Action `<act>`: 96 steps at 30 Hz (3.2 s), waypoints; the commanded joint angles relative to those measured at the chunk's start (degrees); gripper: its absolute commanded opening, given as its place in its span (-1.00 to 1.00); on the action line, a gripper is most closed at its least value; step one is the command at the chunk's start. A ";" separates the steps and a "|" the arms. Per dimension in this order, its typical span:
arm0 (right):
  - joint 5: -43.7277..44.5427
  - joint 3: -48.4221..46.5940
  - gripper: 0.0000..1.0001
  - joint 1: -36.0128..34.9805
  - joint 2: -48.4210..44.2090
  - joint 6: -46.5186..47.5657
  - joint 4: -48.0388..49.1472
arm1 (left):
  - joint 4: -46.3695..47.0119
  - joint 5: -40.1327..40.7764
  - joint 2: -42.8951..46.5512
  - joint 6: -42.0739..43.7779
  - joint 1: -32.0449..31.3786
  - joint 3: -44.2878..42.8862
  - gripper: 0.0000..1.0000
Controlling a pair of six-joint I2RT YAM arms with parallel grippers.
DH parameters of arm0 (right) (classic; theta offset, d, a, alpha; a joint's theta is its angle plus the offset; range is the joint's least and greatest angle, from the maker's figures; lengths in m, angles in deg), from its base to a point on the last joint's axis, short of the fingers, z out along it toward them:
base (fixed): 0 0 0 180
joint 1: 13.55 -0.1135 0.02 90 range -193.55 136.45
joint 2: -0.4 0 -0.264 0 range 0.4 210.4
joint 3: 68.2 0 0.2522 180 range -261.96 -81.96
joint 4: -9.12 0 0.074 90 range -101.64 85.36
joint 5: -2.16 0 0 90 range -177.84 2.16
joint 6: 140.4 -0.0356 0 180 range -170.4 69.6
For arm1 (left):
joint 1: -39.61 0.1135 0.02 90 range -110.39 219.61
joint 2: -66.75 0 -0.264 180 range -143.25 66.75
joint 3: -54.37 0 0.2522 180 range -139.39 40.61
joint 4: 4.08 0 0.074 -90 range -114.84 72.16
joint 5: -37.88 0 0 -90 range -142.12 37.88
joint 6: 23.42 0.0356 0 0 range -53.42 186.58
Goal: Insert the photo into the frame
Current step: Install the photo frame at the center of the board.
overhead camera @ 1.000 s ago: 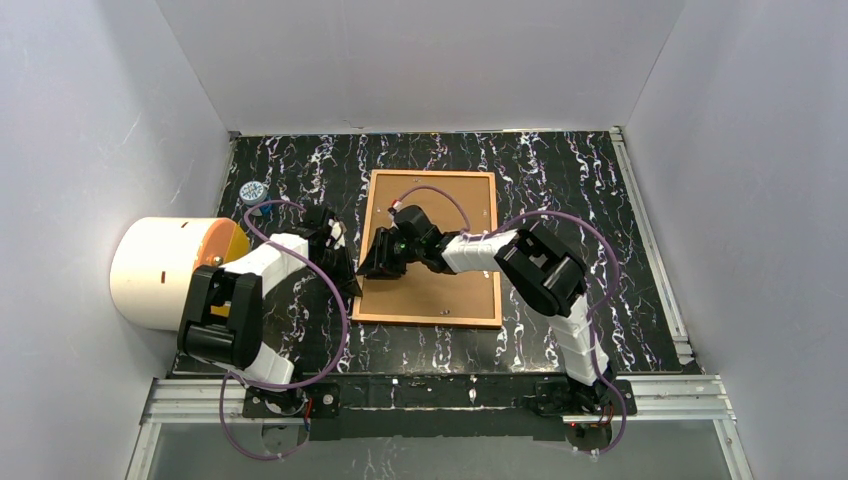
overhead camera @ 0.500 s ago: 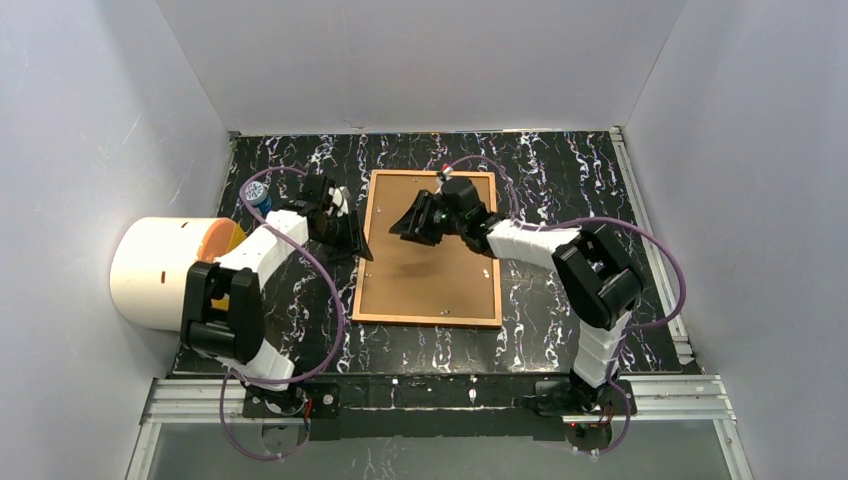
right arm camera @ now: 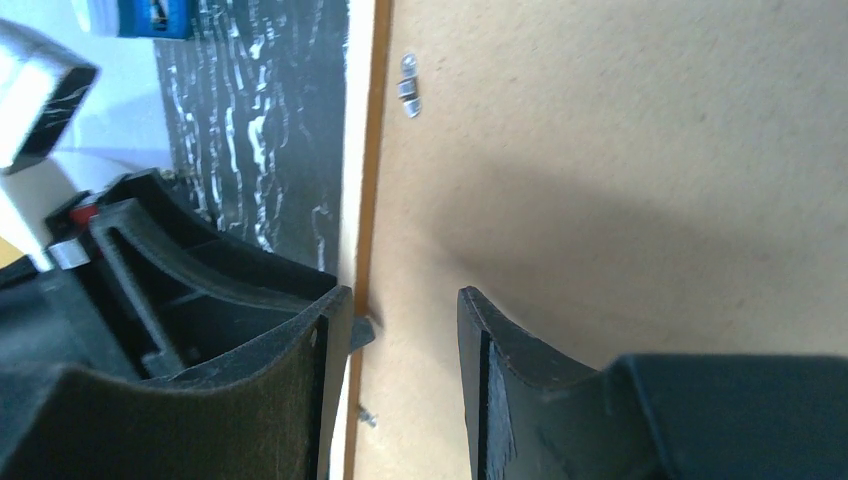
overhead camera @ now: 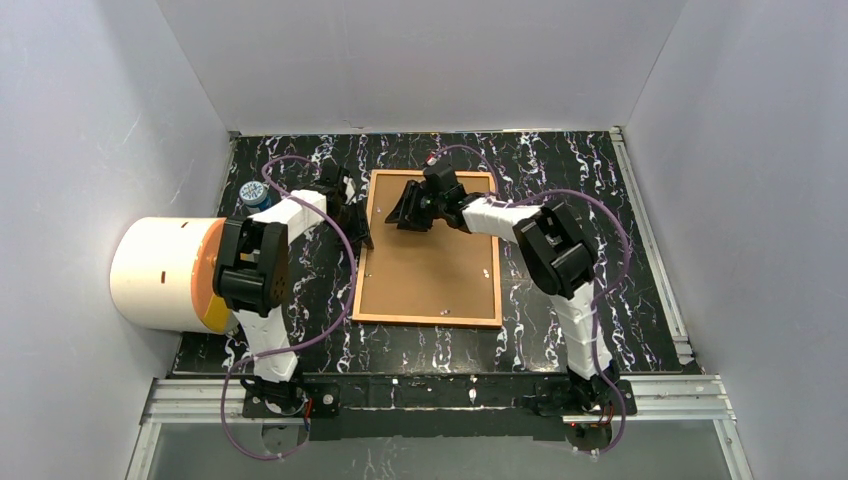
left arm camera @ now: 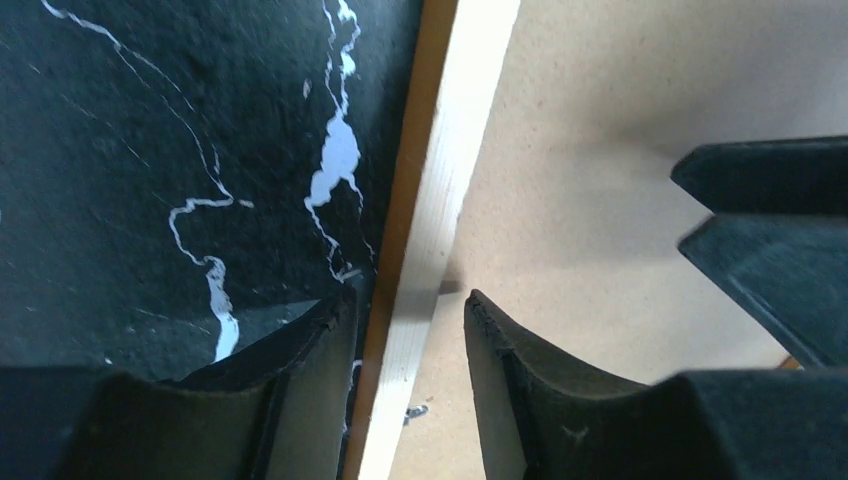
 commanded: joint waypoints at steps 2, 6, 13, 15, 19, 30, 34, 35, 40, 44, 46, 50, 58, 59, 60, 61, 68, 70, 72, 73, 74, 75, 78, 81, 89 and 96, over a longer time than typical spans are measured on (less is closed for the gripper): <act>-0.38 -5.71 0.02 0.77 4.34 3.49 -0.41 | 3.53 3.45 -0.14 -0.38 0.41 -1.36 -0.24; -0.25 -6.95 0.01 0.85 6.38 3.56 0.01 | 4.36 -0.22 -1.05 -0.40 0.40 -1.26 -0.64; 0.41 -8.23 0.00 0.86 8.13 3.45 1.20 | 5.40 -6.44 -0.27 -0.96 0.32 1.22 -1.00; -0.57 -9.17 0.00 0.89 8.62 3.52 0.97 | 5.43 -7.49 0.73 -1.59 0.07 2.84 -1.00; -1.62 -8.14 0.00 0.95 8.37 3.73 1.54 | 6.13 -8.44 3.81 -3.11 -1.47 7.24 -1.00; -2.85 -11.55 0.00 1.03 11.98 3.96 0.44 | 7.82 -9.21 6.28 -3.99 -2.32 13.02 -1.00; -5.64 -12.88 0.00 0.99 14.10 4.15 1.02 | 7.77 -9.29 5.53 -3.43 -2.34 12.41 -0.97; -6.70 -13.34 0.00 1.03 14.78 4.25 1.06 | 7.73 -9.06 5.47 -3.18 -2.32 12.45 -0.95; -9.64 -14.61 -0.01 1.08 16.67 4.29 1.01 | 7.60 -8.52 5.02 -2.93 -2.37 12.79 -0.94; -11.17 -14.33 -0.02 1.00 17.02 3.65 2.26 | 7.62 -8.47 4.68 -2.93 -2.37 12.63 -0.94; -12.00 -14.21 -0.02 0.98 17.37 2.88 3.24 | 7.63 -8.66 4.50 -2.89 -2.30 12.60 -0.94; -13.34 -14.33 -0.04 0.89 18.17 1.28 4.98 | 7.59 -8.76 4.33 -2.75 -2.32 12.61 -0.94; -13.57 -14.97 -0.04 0.74 19.34 -0.78 6.19 | 7.64 -8.99 4.31 -2.75 -2.37 12.56 -0.94; -13.34 -15.09 -0.04 0.69 19.51 -1.20 6.26 | 7.66 -9.06 4.24 -2.83 -2.33 12.59 -0.94; -13.08 -15.09 -0.04 0.76 19.62 -1.45 6.47 | 7.60 -8.99 4.29 -2.88 -2.38 12.66 -0.94; -12.75 -15.18 -0.04 0.72 19.77 -1.86 6.54 | 7.64 -9.03 4.24 -2.85 -2.33 12.70 -0.94; -9.77 -15.11 -0.04 0.63 20.51 -4.60 7.60 | 7.59 -9.18 4.46 -2.84 -2.34 12.78 -0.94; -8.96 -15.00 -0.04 0.67 20.48 -5.17 7.68 | 7.64 -9.21 4.41 -2.89 -2.38 12.77 -0.94; -8.70 -14.77 -0.03 0.67 20.38 -5.78 8.28 | 7.59 -9.23 4.41 -2.93 -2.32 12.67 -0.93; -8.62 -14.77 -0.02 0.66 20.26 -6.02 8.39 | 7.64 -9.24 4.41 -2.93 -2.37 12.67 -0.93; -8.45 -14.92 -0.02 0.68 20.25 -6.57 8.44 | 7.64 -9.24 4.43 -3.01 -2.33 12.66 -0.93; -8.15 -15.13 -0.01 0.69 20.30 -6.96 8.61 | 7.62 -9.25 4.42 -3.02 -2.28 12.65 -0.93; -8.65 -16.09 0.02 0.64 20.25 -7.52 9.03 | 7.58 -9.24 4.43 -3.09 -2.33 12.48 -0.91; -9.77 -15.31 0.03 0.68 19.19 -9.14 10.71 | 7.35 -9.30 4.41 -3.06 -2.32 12.00 -0.87; -12.06 -4.30 0.11 3.03 4.88 -9.97 14.35 | 5.40 -9.09 5.10 -1.99 -2.08 8.78 -0.57; -7.86 10.23 0.11 8.82 -13.79 -3.14 3.63 | 5.58 -11.70 5.83 -1.03 -1.97 7.18 -0.46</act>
